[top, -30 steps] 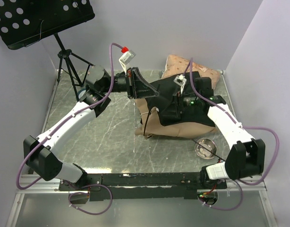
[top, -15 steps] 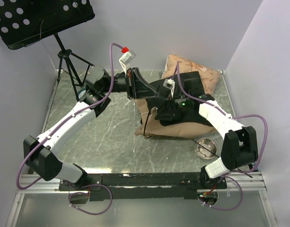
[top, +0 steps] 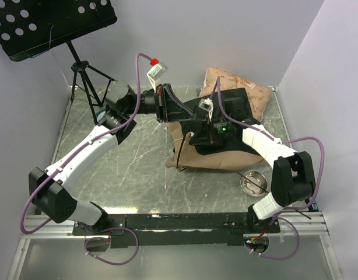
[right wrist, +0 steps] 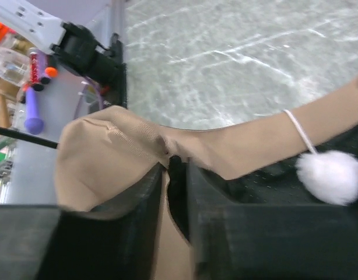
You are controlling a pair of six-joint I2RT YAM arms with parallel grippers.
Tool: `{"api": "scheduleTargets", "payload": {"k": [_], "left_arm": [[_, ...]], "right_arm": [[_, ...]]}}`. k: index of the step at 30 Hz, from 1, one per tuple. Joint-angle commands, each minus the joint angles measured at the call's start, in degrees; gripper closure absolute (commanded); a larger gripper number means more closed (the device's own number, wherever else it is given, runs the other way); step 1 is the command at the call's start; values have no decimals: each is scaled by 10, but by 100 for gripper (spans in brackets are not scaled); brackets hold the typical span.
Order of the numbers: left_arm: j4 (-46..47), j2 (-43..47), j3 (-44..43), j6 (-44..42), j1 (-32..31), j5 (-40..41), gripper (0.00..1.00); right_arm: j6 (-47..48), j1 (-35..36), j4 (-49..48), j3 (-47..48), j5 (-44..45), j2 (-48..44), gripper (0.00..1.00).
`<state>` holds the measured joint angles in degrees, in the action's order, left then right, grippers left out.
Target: Set up the pet tent
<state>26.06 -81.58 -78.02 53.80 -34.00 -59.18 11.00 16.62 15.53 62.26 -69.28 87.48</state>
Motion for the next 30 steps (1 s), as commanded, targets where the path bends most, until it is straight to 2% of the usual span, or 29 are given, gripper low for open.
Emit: {"api": "scheduleTargets", "payload": {"k": [1,3,4,12,18,23,30], "left_arm": [[-79,0,1,-19,10,9,99],[-94,2,9,-19,11,5,99],[-107,5,14,-21,10,4,99],[-228,5,16,-69,11,1,99],[-277,16,36,-101,12,5,99],[-270,26,68,-86,18,3,99],[-307,35,83,-119,18,5,99]], "right_arm": [[-29,6,-43,4,-62,-24,82],[-49,6,-55,8,-66,-43,98],[-62,6,-62,8,-67,-49,100],[-229,6,-205,-2,-101,-95,100],[-336,4,-305,-9,-101,-112,100],[-458,-2,-436,-14,-99,-107,100],[-547,-13,-507,-11,-85,-103,100]]}}
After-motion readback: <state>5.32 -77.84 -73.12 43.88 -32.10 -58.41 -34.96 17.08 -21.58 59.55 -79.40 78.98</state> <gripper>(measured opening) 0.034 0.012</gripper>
